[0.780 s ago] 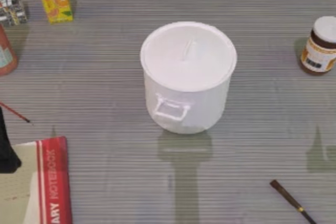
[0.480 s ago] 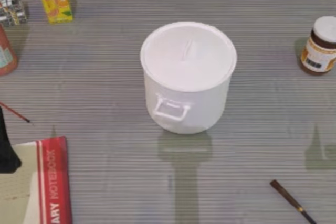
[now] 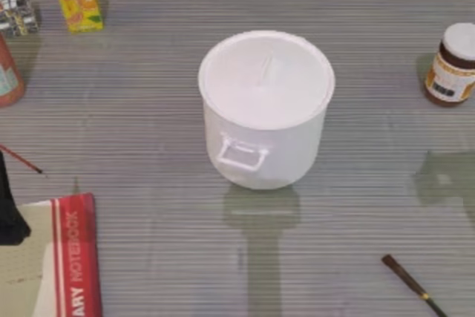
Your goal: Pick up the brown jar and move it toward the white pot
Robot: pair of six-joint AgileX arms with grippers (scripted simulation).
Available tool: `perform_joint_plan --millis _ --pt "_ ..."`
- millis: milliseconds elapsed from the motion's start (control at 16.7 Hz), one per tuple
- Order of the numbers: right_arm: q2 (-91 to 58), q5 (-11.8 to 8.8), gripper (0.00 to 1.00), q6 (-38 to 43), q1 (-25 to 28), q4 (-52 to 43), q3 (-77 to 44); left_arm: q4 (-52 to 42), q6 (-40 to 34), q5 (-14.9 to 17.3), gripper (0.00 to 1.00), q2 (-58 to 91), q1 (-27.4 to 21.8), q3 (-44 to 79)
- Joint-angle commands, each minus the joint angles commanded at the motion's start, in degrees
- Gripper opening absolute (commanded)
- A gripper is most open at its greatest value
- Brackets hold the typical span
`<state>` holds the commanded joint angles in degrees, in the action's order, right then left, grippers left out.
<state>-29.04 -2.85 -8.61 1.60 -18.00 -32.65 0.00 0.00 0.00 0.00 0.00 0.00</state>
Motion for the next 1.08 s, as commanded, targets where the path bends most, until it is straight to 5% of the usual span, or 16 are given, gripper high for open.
perform_joint_plan --millis 1080 --pt "-100.5 -1.8 1.00 -33.8 -1.2 -61.9 -105.4 0.0 0.0 0.0 1.00 0.0 0.0 0.0"
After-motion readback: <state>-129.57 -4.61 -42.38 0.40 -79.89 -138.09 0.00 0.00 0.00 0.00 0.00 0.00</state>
